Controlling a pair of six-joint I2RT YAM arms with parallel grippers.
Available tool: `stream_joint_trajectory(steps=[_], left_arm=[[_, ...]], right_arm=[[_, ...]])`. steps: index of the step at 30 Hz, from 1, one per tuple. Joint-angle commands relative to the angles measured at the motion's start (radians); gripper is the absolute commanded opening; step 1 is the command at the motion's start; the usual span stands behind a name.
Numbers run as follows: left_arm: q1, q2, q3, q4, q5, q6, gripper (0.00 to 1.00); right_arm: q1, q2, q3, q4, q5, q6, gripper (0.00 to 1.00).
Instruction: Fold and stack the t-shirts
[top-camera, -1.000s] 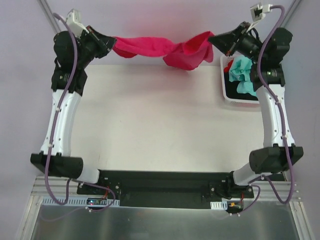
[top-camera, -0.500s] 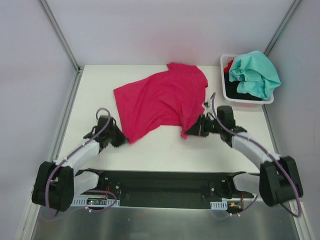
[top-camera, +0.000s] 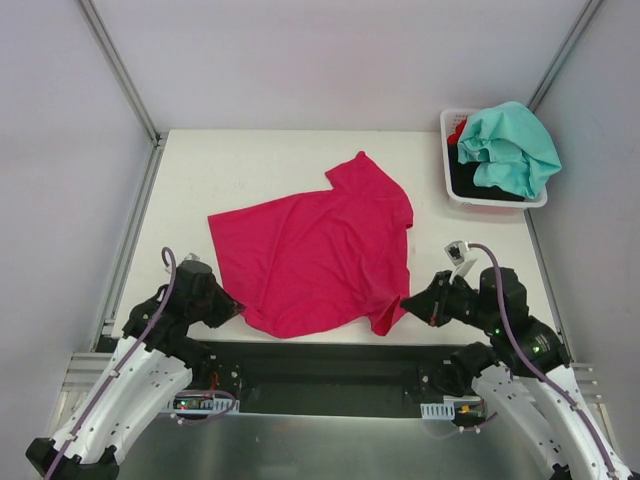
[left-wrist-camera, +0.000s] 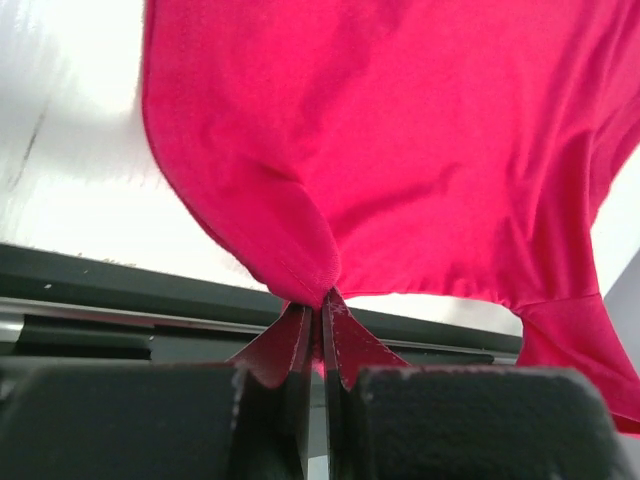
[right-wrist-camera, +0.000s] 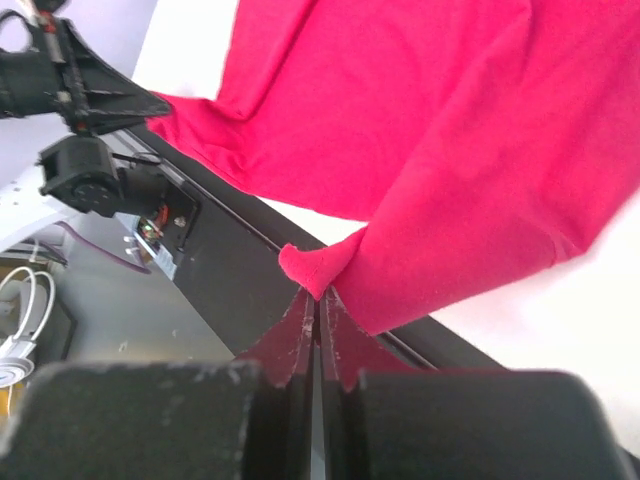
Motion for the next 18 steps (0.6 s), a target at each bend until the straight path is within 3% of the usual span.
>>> stream_joint_trajectory(steps=[1, 14, 15, 18], left_arm=[[-0.009, 0.053, 0.077, -0.1, -0.068, 0.015, 0.0], [-0.009, -0.007, 0.166, -0.19, -0.138, 0.034, 0.0], [-0.009, -0.008, 0.171, -0.191, -0.138, 0.035, 0.0], [-0.009, -0.004, 0.182, -0.191, -0.135, 0.041, 0.04]], right_arm=[[0.004, 0.045, 0.037, -0.149, 0.054, -0.048, 0.01], [0.005, 0.053, 0.081, -0.221, 0.103, -0.091, 0.01], [0.005, 0.061, 0.094, -0.231, 0.119, -0.092, 0.05], [0.004, 0.071, 0.114, -0.261, 0.142, -0.103, 0.34]])
